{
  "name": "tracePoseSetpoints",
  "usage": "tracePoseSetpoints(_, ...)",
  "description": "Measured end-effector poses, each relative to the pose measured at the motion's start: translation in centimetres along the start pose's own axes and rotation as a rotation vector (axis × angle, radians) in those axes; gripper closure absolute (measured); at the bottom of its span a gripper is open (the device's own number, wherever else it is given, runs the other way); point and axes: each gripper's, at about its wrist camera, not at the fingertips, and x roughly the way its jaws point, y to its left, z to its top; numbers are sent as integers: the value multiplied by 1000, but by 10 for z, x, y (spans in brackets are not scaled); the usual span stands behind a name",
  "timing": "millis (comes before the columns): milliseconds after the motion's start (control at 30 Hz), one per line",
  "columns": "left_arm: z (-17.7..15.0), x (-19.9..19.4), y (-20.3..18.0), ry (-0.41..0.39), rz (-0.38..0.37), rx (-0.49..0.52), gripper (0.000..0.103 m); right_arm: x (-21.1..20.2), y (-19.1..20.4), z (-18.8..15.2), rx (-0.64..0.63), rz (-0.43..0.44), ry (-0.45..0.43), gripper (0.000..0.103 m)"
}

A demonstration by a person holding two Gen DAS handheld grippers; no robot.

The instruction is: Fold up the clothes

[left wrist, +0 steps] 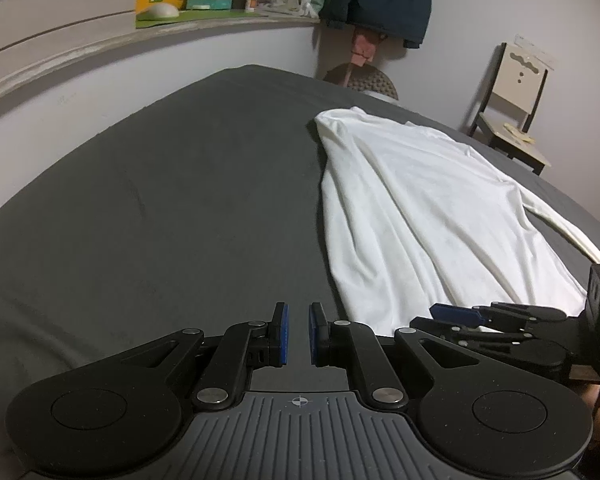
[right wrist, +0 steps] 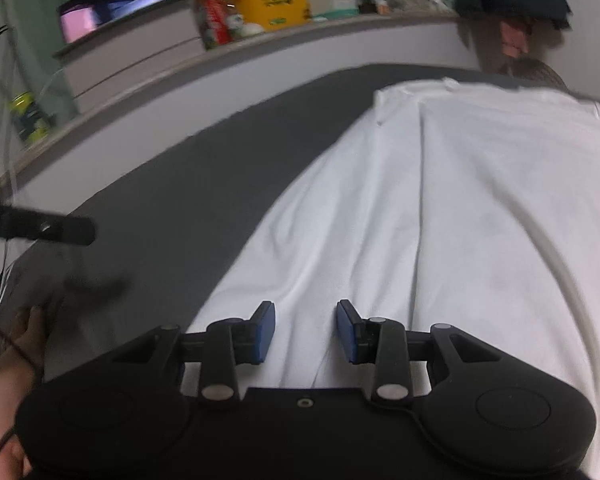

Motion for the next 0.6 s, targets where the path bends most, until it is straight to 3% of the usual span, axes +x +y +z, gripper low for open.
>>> tracePoseSetpoints(133,-2,-3,4,-8,4,-11,95,3,-2,0,25,11,-9,73)
tracePoseSetpoints(200,-2,-4,5,-15,4,-17,95,3,-1,1,15,27,-14,95)
tracePoseSetpoints(467,-4,-7,16,-29,36,-52,95,-9,18,16,40,115,-88,98)
tracePoseSetpoints(600,-6,-11,25,-45,109,-73,95,0,37,42,94,227,-105,98)
